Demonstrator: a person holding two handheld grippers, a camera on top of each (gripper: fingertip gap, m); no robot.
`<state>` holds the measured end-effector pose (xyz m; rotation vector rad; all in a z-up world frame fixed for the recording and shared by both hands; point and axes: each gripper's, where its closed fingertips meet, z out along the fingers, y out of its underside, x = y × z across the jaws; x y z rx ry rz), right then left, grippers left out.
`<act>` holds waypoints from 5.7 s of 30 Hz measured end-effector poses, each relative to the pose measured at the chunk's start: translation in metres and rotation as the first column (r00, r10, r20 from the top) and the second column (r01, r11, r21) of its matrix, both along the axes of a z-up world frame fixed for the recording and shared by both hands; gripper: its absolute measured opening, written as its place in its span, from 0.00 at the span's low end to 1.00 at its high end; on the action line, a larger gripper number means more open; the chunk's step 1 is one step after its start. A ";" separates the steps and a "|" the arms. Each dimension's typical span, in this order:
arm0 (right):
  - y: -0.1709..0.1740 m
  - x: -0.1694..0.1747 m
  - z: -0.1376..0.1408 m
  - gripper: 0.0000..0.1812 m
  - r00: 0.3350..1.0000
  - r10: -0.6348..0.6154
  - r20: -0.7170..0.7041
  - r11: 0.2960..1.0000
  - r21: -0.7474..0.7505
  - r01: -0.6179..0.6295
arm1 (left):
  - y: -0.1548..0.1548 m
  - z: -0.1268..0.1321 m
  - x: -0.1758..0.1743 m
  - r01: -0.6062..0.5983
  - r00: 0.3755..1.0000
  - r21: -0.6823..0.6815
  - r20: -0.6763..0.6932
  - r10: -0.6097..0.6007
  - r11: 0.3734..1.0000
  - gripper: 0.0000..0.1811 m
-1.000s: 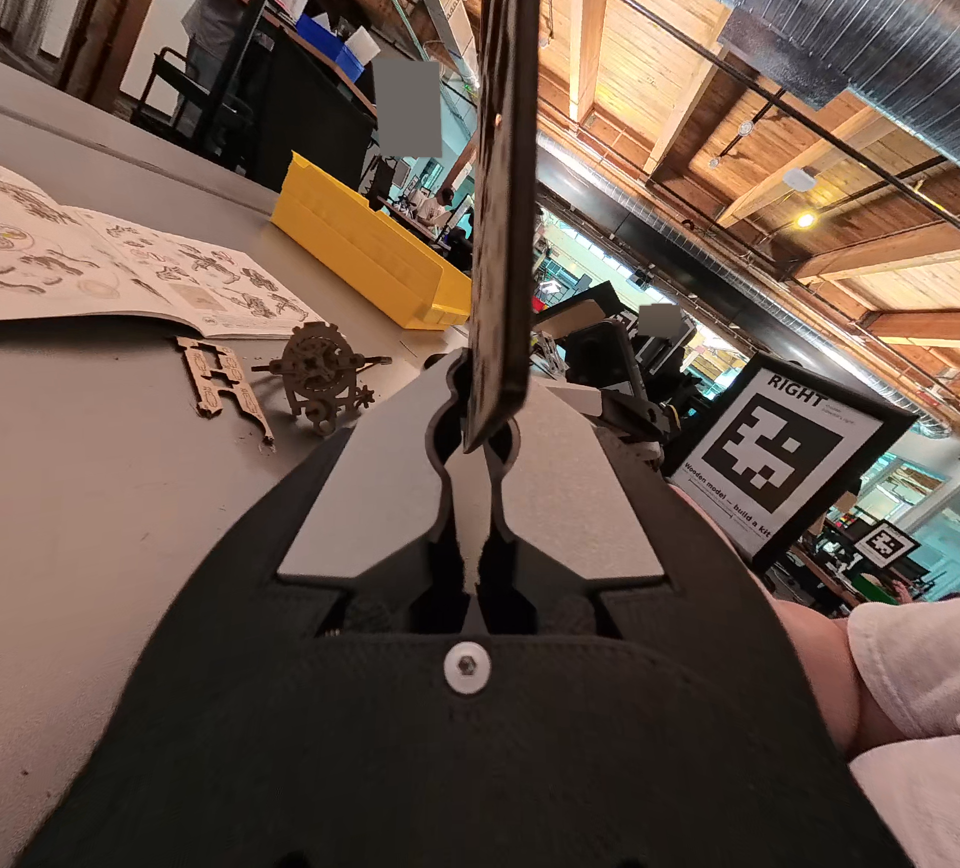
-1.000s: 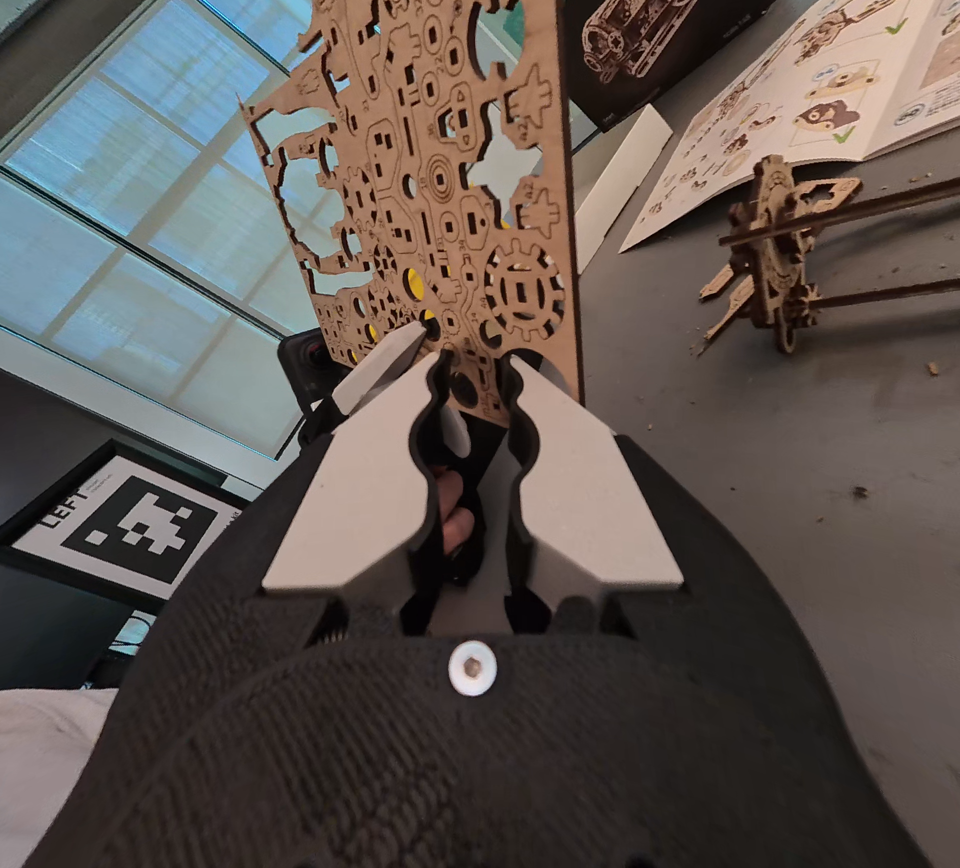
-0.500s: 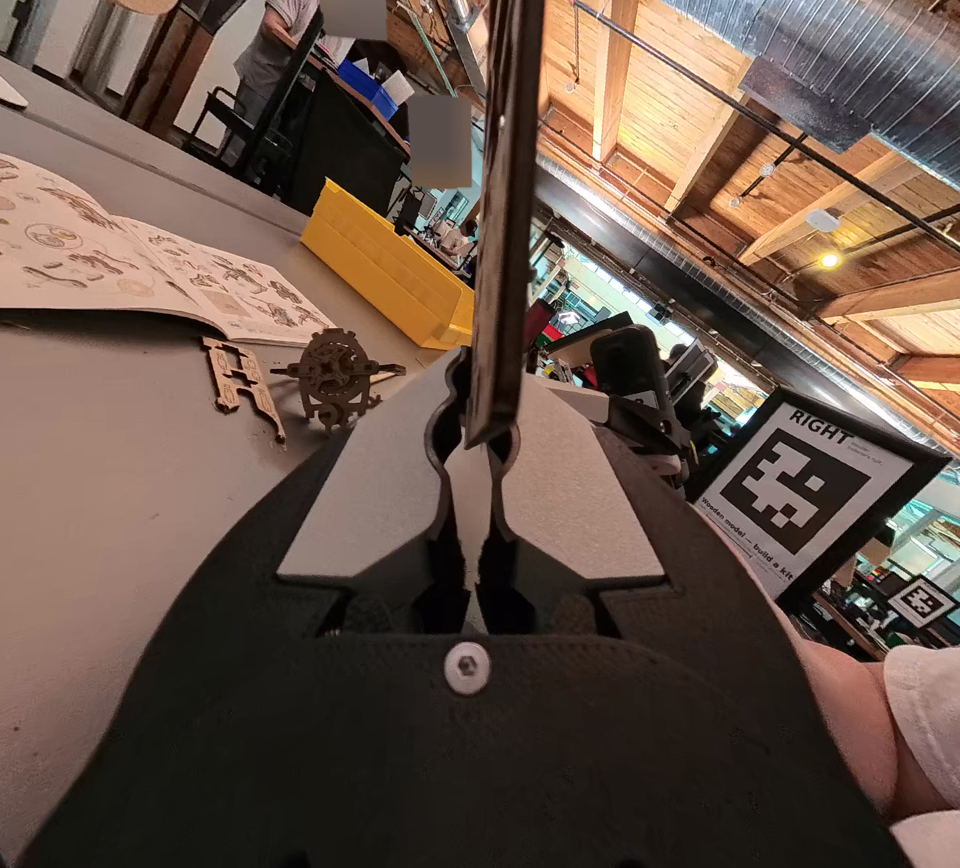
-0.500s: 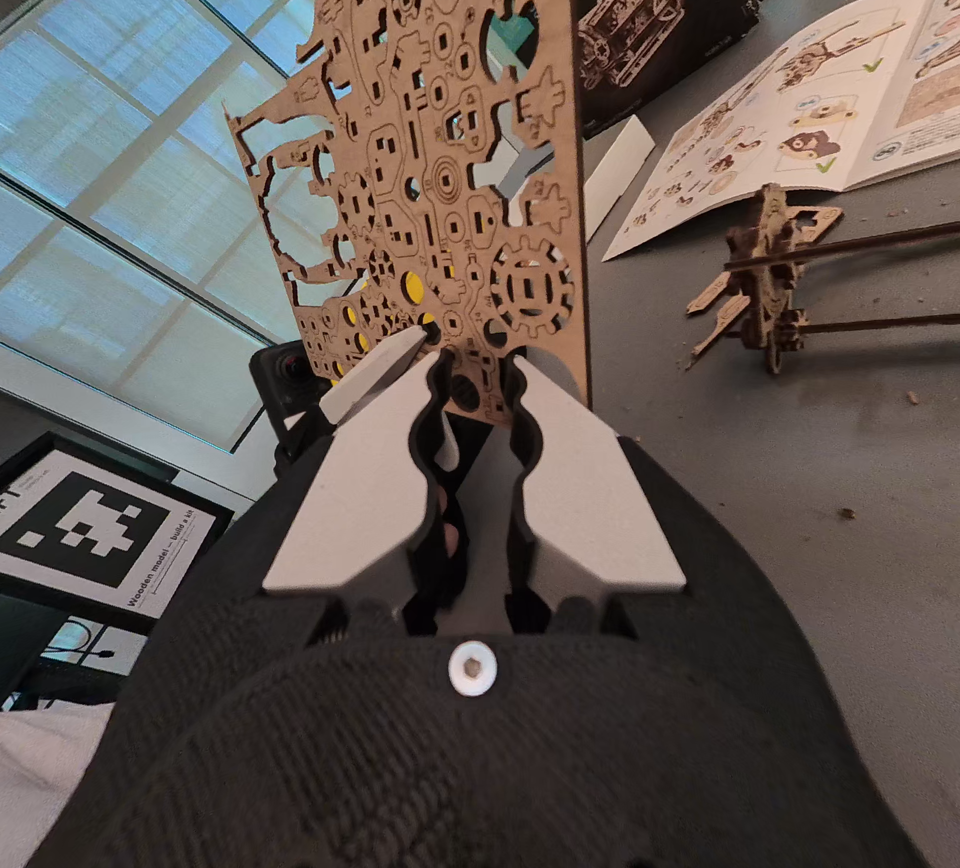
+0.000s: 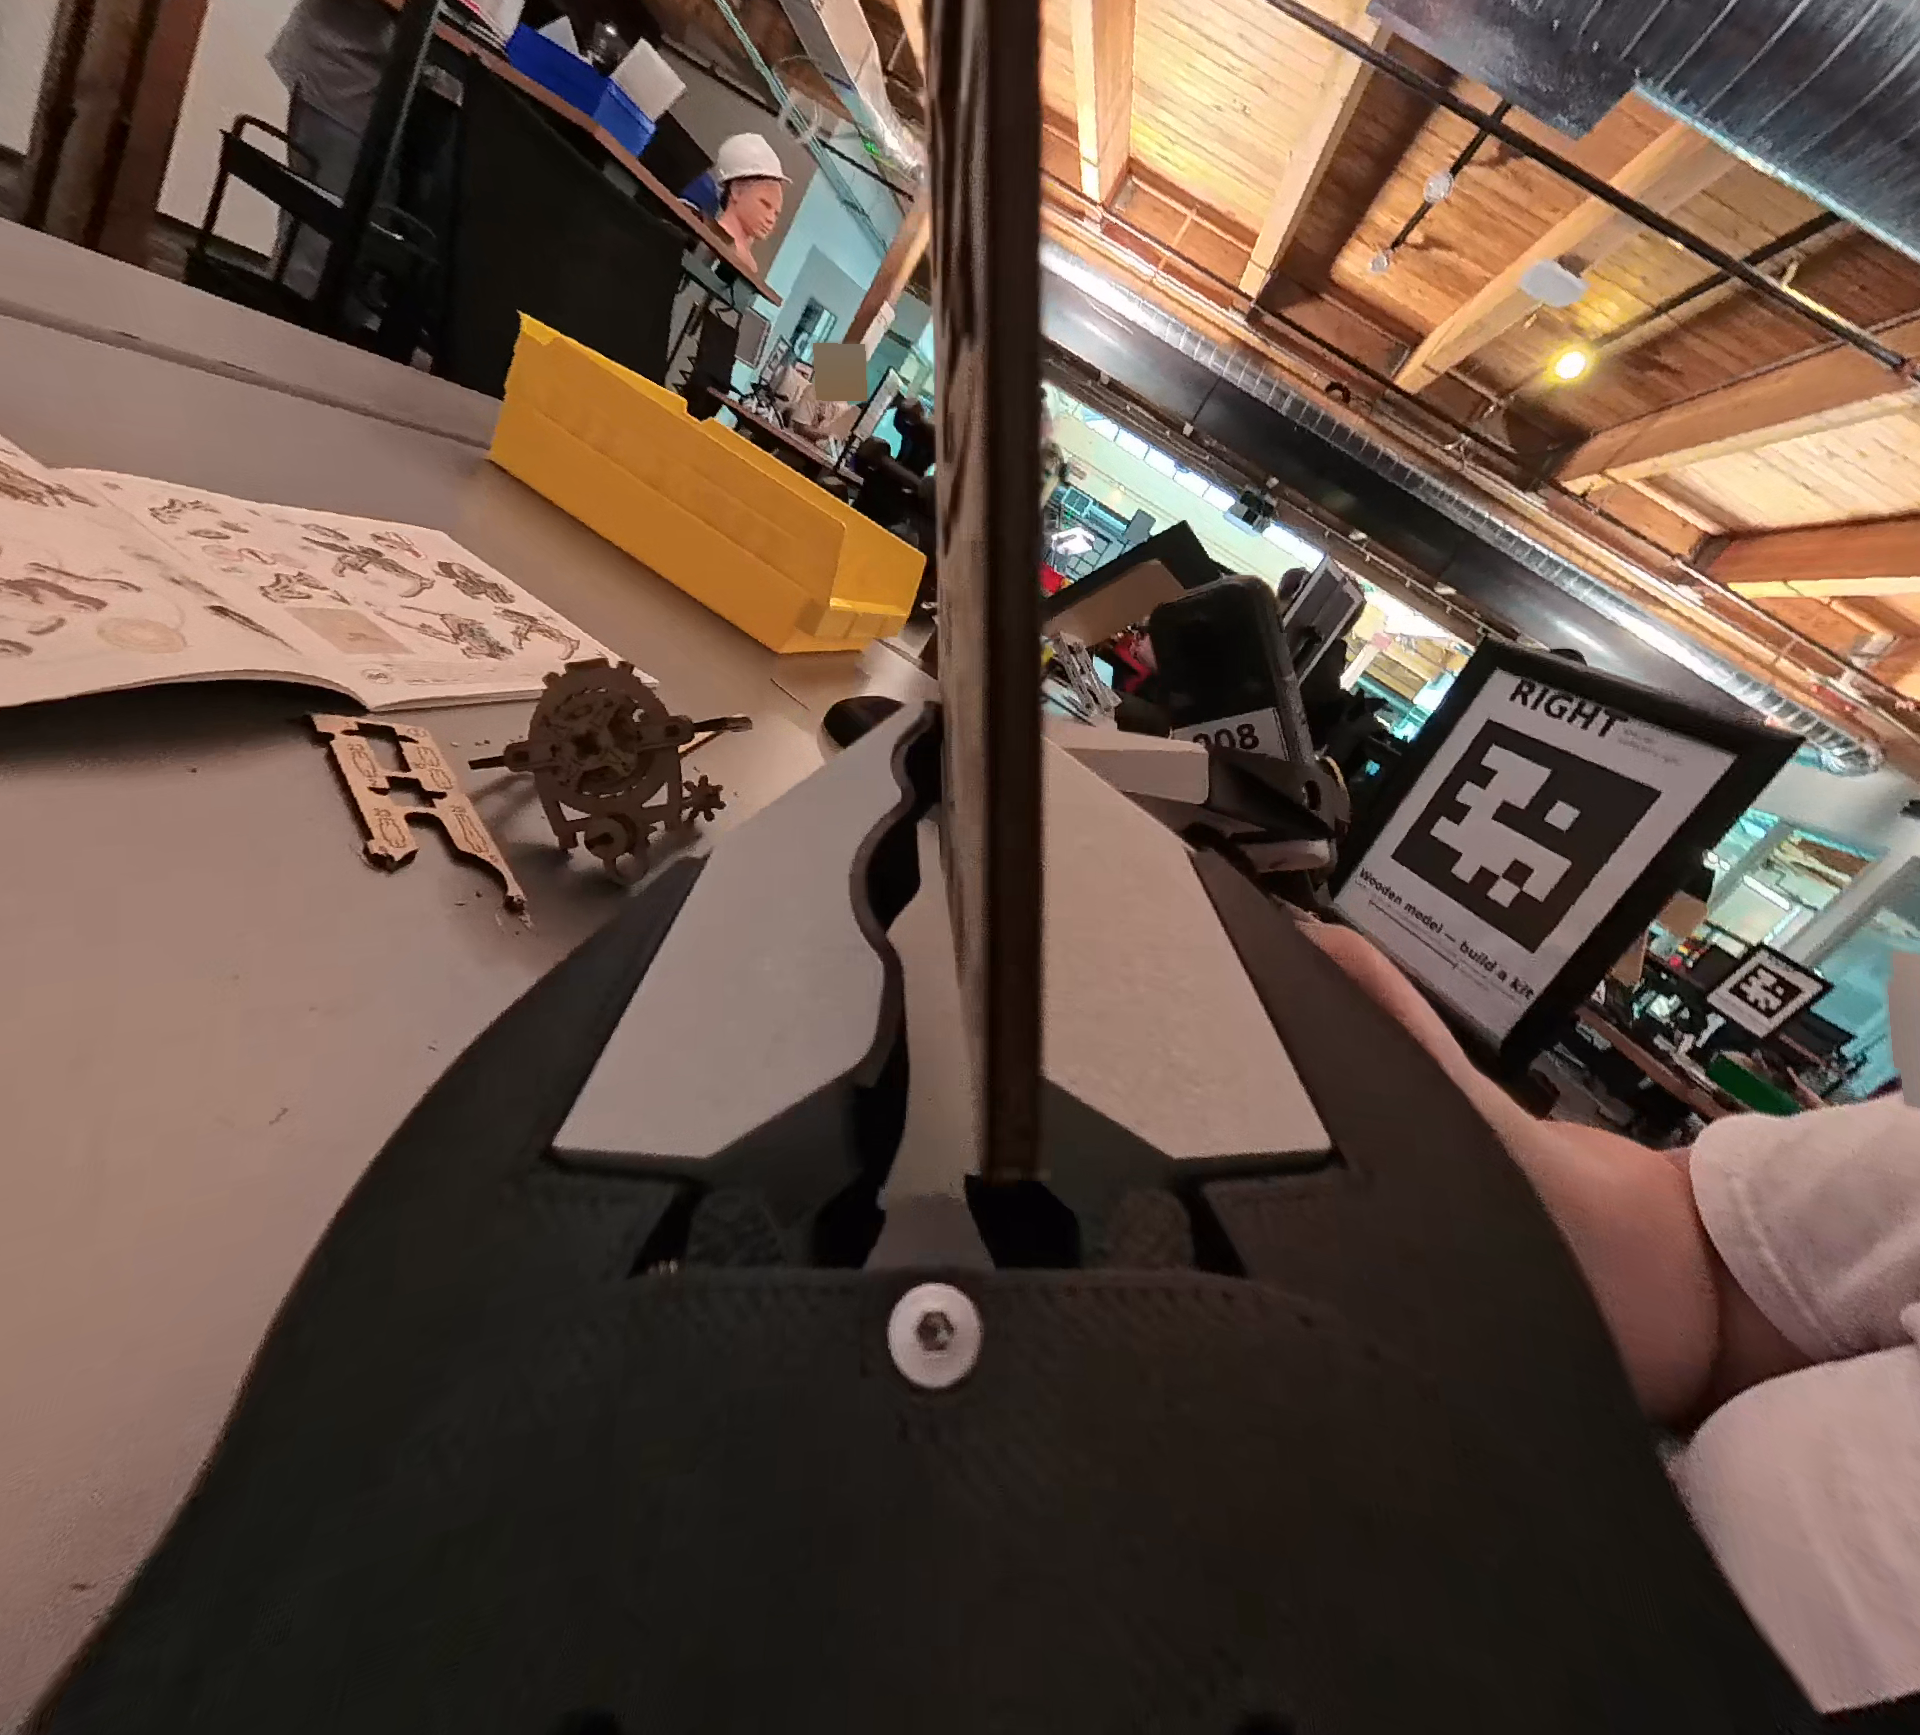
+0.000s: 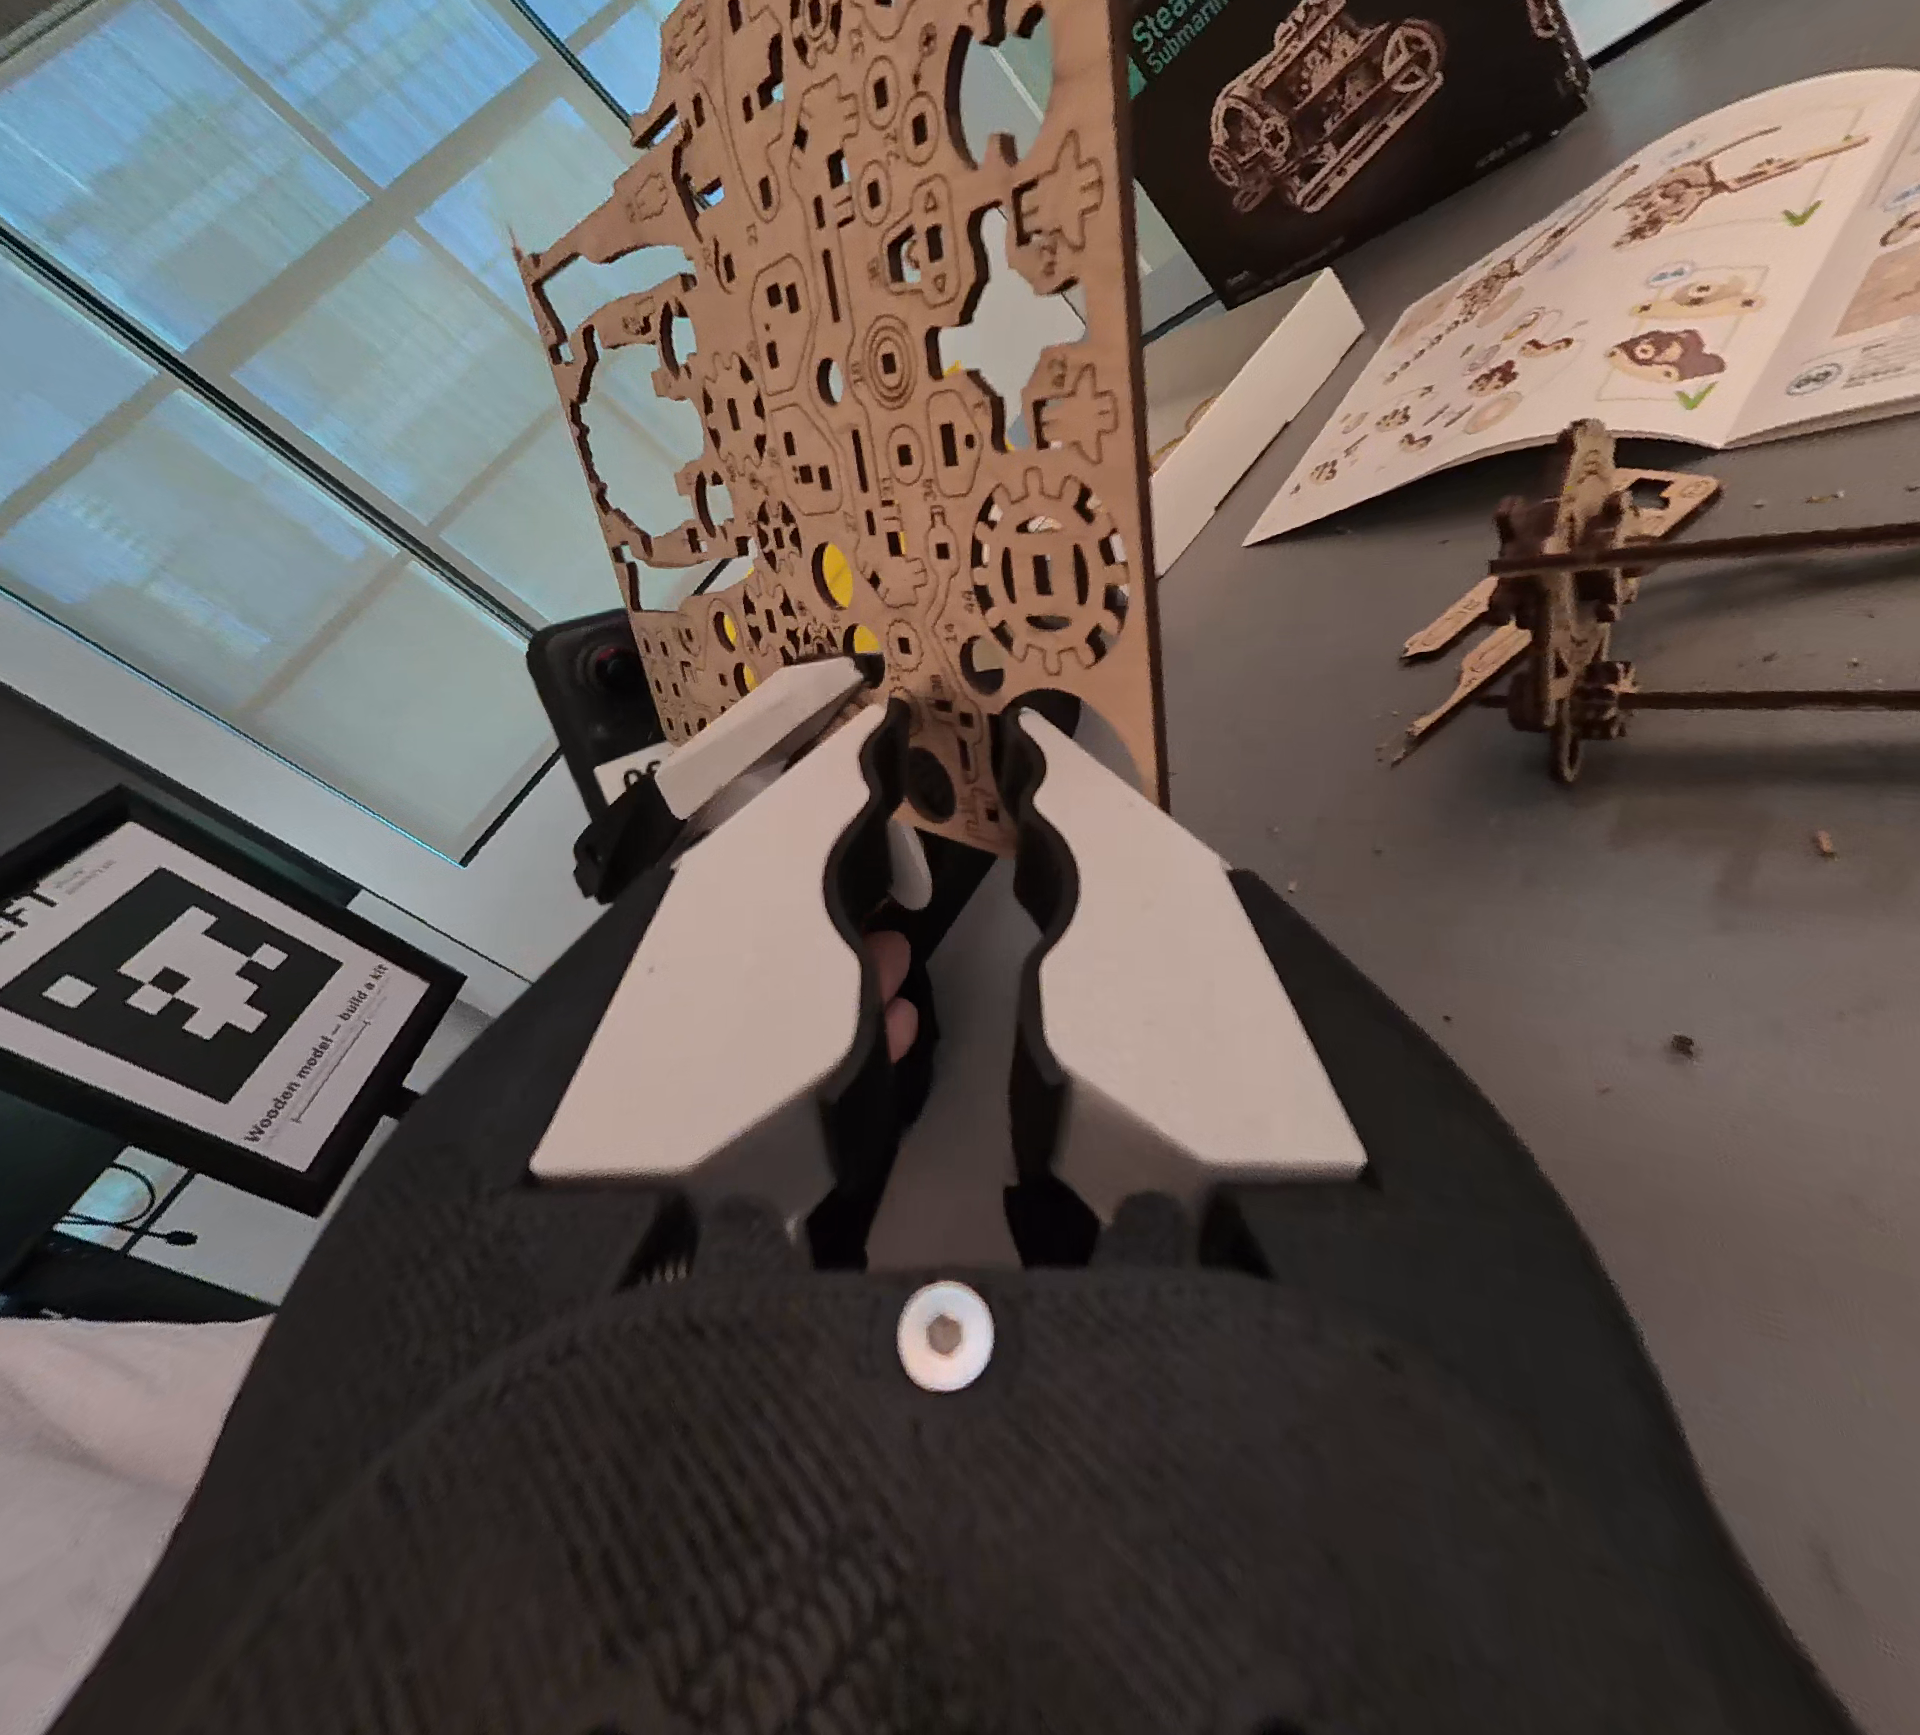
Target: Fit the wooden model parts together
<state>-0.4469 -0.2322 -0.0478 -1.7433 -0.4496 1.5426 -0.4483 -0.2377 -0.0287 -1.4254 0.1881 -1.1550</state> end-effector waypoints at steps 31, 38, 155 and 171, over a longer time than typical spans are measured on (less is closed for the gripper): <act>0.002 0.016 0.007 0.08 0.998 -0.035 0.054 0.995 0.100 0.029 | -0.004 -0.001 0.013 0.092 0.994 -0.006 -0.053 -0.092 0.996 0.01; 0.003 0.016 0.003 0.09 0.998 -0.029 0.056 0.997 0.072 0.025 | -0.003 -0.006 0.014 0.110 0.992 -0.047 -0.051 -0.112 0.993 0.01; 0.003 0.002 -0.005 0.10 0.991 0.043 0.123 0.999 0.022 -0.047 | 0.004 -0.009 -0.001 0.045 0.999 -0.073 0.029 -0.043 0.996 0.01; -0.012 0.020 0.000 0.26 0.992 0.065 0.106 0.962 0.258 -0.091 | 0.014 -0.004 0.013 -0.067 0.997 -0.073 0.026 0.069 0.995 0.00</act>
